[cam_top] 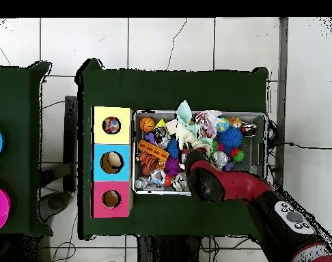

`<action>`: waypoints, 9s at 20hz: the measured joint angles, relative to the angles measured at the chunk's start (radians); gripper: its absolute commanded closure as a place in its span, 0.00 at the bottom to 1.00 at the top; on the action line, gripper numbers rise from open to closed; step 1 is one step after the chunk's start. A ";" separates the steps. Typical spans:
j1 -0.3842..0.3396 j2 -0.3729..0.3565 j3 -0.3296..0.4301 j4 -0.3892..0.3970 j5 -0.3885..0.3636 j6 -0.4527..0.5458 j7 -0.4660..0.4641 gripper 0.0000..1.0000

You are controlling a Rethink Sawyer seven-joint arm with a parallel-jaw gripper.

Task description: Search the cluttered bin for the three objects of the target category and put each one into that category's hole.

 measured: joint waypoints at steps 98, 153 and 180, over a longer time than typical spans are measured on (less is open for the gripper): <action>0.122 -0.128 -0.125 0.101 0.437 0.474 0.000 0.00; 0.105 -0.277 -0.149 -0.068 0.278 0.450 0.000 0.00; 0.039 -0.135 -0.043 -0.146 0.119 0.299 0.000 0.00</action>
